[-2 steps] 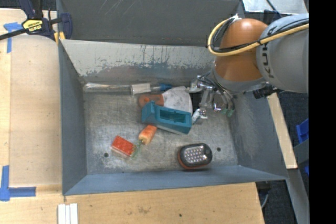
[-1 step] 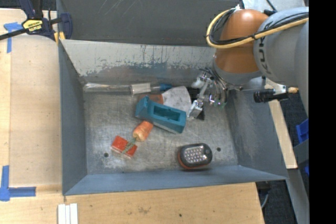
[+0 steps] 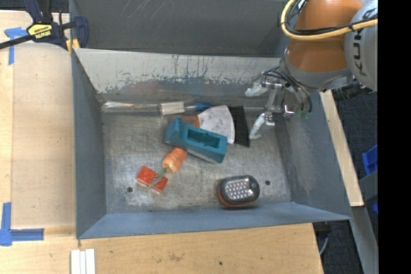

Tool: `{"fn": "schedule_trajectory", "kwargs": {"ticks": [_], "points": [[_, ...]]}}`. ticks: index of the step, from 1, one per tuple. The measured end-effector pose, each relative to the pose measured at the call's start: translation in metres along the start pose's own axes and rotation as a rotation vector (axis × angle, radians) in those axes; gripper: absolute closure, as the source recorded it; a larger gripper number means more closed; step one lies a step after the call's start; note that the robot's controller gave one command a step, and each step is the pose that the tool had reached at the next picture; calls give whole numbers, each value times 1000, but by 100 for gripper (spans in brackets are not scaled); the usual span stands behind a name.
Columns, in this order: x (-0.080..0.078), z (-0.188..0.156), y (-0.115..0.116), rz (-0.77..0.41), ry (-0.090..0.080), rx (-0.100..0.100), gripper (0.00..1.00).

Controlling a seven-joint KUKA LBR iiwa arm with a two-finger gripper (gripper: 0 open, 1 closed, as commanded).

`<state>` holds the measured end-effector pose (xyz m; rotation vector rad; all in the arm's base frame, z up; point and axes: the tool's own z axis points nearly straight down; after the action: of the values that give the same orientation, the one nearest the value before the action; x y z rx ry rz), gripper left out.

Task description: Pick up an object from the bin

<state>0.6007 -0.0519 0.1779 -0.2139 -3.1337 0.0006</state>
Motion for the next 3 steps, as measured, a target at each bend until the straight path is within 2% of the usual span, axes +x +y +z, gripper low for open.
{"fn": "schedule_trajectory", "kwargs": {"ticks": [1, 2, 3], "points": [[-4, -25, 24, -119, -9, 1, 0], [43, 7, 22, -47, -8, -2, 0], [56, 15, 20, -92, -3, 1, 0]]}}
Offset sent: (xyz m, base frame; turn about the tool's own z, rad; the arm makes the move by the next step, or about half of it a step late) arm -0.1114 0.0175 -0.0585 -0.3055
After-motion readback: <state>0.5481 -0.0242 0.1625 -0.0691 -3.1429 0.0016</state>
